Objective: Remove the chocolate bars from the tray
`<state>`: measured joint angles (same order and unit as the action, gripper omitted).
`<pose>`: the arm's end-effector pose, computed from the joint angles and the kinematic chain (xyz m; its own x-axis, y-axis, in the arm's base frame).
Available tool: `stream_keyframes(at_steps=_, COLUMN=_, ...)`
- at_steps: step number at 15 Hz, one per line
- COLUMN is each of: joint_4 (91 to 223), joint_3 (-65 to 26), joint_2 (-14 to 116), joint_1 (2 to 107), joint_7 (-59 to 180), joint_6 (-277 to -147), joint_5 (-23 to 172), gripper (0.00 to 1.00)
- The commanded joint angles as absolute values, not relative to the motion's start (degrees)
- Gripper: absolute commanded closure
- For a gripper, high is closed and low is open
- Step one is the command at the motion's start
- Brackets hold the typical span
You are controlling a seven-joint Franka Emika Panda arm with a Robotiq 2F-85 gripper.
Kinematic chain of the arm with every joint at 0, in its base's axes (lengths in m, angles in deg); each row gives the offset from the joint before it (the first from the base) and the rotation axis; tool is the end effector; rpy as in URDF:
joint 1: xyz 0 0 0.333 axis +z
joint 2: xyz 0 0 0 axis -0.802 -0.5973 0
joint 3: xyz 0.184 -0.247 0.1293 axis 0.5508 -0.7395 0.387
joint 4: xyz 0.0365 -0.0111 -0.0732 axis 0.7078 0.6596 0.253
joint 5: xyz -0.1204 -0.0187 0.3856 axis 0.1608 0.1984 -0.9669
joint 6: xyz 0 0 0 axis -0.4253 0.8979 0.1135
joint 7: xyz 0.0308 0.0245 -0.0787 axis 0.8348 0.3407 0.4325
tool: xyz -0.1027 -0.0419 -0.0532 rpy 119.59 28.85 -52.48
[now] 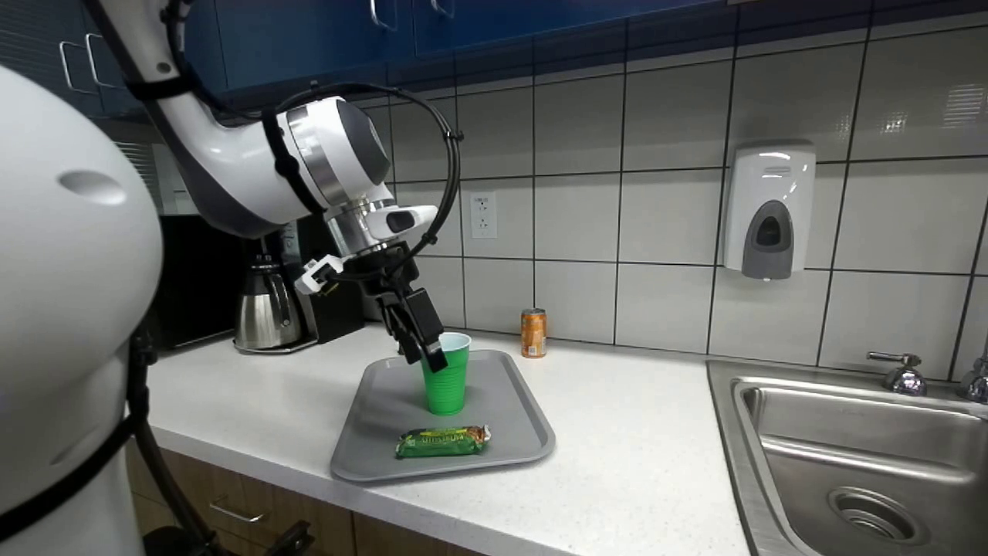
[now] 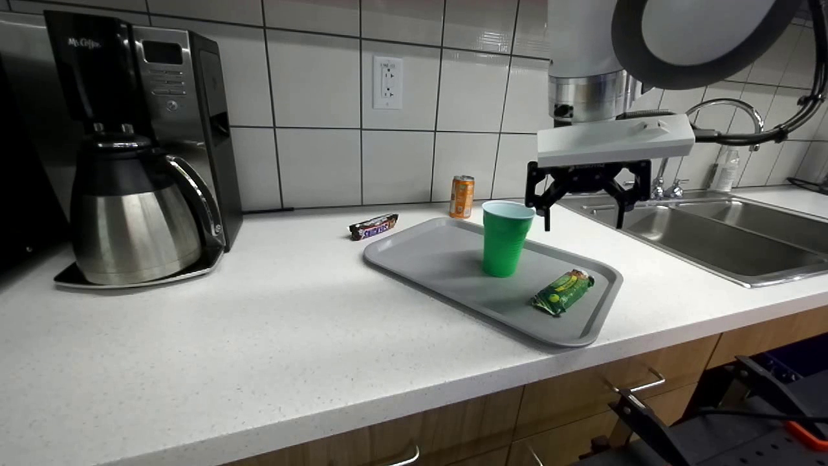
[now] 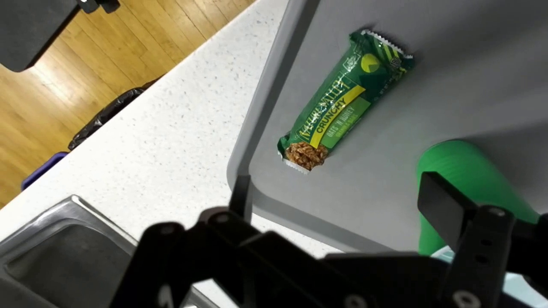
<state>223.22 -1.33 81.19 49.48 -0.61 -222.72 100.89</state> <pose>0.3771 0.0663 0.2753 0.8444 -0.4644 0.2669 -0.5222 -0.8247 0.2173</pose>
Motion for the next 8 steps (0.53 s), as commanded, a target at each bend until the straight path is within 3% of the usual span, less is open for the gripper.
stream_keyframes(at_steps=1, joint_4=223.21, joint_3=-1.06, joint_2=79.17, joint_1=48.79, joint_7=-6.44, joint_6=-222.42, joint_5=105.07, gripper=0.00)
stream_keyframes(at_steps=8, joint_4=222.30, joint_3=-3.60, joint_2=74.14, joint_1=50.11, joint_7=-12.42, joint_6=-222.24, joint_5=110.01, gripper=0.00)
